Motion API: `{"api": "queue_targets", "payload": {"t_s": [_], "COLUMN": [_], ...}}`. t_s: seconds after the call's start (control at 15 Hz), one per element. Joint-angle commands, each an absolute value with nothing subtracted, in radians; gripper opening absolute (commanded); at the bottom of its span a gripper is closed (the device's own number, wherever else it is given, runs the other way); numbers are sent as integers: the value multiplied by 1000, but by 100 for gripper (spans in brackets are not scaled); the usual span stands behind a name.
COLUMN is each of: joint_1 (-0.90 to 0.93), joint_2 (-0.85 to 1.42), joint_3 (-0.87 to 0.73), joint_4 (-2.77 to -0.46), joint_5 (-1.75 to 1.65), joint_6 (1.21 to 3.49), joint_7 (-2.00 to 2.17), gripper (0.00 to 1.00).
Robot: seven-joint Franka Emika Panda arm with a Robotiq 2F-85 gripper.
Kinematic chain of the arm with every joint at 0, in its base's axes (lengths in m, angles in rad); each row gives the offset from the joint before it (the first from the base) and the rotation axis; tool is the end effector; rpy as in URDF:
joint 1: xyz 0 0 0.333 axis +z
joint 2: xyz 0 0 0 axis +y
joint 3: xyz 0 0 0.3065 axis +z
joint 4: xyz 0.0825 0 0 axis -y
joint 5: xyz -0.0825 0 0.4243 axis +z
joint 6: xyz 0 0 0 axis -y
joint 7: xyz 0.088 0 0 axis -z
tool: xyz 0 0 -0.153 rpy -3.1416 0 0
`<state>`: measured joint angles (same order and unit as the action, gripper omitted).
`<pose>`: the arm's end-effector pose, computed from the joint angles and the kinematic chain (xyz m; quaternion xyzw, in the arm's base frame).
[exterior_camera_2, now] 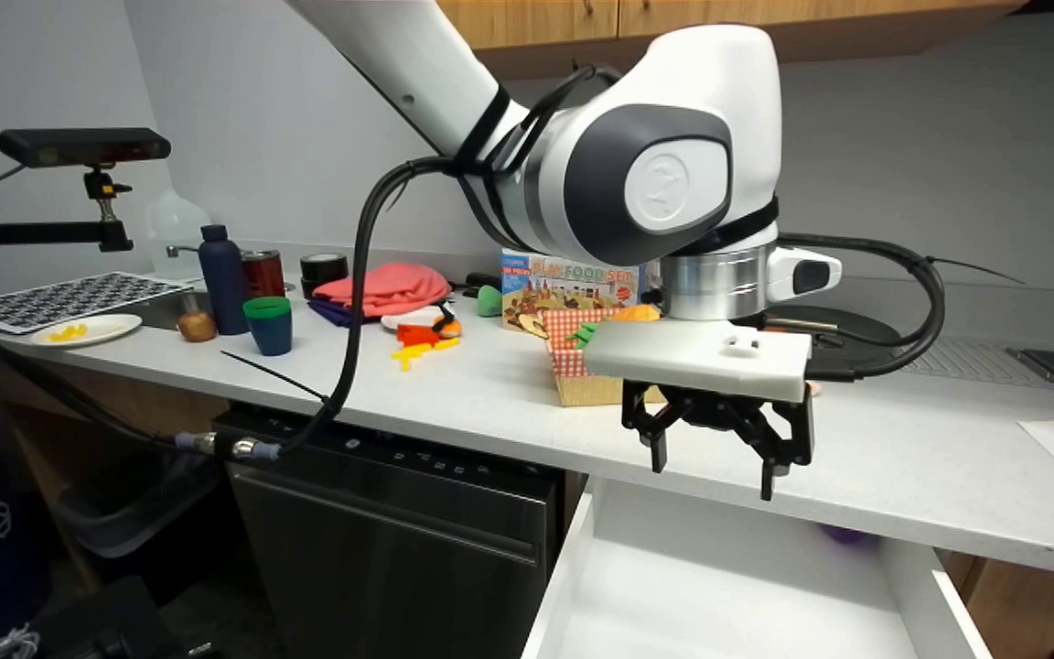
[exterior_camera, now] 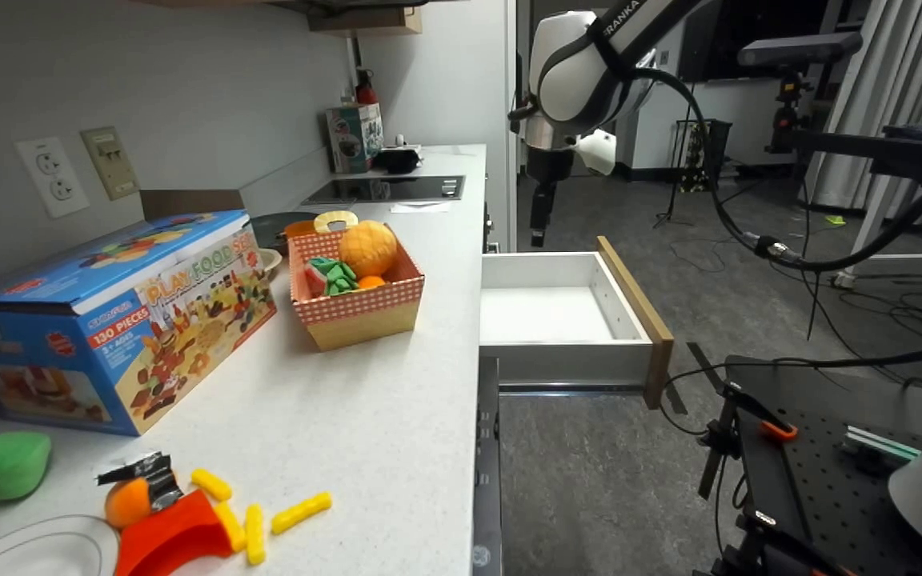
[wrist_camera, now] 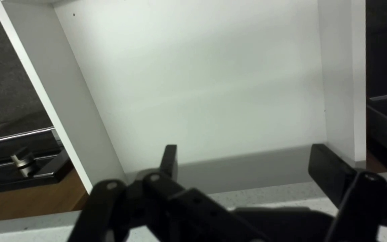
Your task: Pick up some of the fruits plush toy on the basket and put them in the drawer and close the drawer
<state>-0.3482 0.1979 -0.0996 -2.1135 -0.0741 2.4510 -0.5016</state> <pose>0.5565 -0.2701 0.2533 0.9954 0.0553 0.0461 0.0633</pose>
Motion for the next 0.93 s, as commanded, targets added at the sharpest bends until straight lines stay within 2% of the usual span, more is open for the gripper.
{"api": "queue_targets", "payload": {"t_s": [0.0, 0.87], "joint_1": [-314, -215], "joint_2": [189, 241], "joint_3": [-93, 63], "joint_4": [-2110, -1930], "joint_5": [-15, 257], "joint_6": [2460, 2587], "joint_7": [-560, -839], "gripper": [100, 100]}}
